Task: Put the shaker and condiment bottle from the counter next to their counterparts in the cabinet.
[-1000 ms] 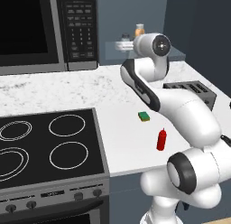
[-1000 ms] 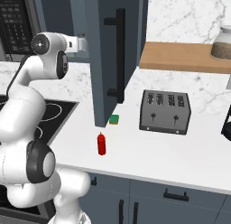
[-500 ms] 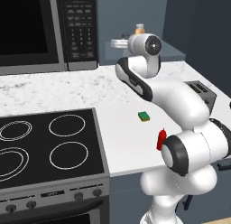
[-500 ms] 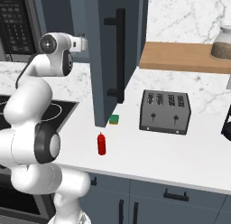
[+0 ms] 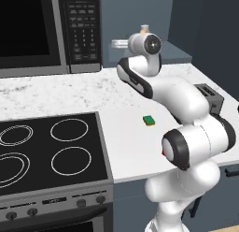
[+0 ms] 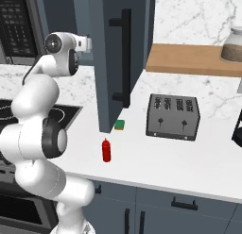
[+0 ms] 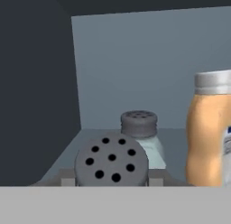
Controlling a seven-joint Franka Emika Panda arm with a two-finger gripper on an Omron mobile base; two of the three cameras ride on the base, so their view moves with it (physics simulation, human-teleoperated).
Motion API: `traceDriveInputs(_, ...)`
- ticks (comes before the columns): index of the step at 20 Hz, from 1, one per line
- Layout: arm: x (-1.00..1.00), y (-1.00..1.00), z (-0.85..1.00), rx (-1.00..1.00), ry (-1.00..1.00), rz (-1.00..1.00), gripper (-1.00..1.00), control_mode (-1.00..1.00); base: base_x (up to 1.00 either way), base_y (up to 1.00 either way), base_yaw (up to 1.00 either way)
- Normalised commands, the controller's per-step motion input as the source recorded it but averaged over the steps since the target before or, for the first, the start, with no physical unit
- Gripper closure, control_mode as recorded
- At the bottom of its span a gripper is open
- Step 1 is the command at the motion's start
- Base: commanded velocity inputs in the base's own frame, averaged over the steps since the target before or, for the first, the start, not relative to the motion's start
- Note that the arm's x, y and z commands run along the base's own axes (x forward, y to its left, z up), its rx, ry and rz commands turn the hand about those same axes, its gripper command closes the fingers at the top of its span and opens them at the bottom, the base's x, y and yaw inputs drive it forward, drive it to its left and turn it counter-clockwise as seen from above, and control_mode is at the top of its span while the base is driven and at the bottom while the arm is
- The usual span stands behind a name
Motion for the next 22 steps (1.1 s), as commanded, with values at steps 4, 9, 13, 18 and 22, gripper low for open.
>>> traceDriveInputs(4, 0.18, 0.00, -0.03, -0.10, 0.00, 0.00, 1.00, -1.00, 0.00, 0.00, 0.00)
traceDriveInputs(9, 0.03, -0.02, -0.06, -0.05, 0.00, 0.00, 1.00, -1.00, 0.00, 0.00, 0.00)
traceDriveInputs(13, -0.08, -0.16, -0.07, -0.01, 0.00, 0.00, -1.00, -1.00, 0.00, 0.00, 0.00)
traceDriveInputs(18, -0.48, -0.53, 0.01, 0.02, -0.02, 0.00, -1.00, -1.00, 0.00, 0.00, 0.00)
traceDriveInputs(22, -0.84, -0.25, 0.14, 0.07, -0.13, 0.00, -1.00, -1.00, 0.00, 0.00, 0.00)
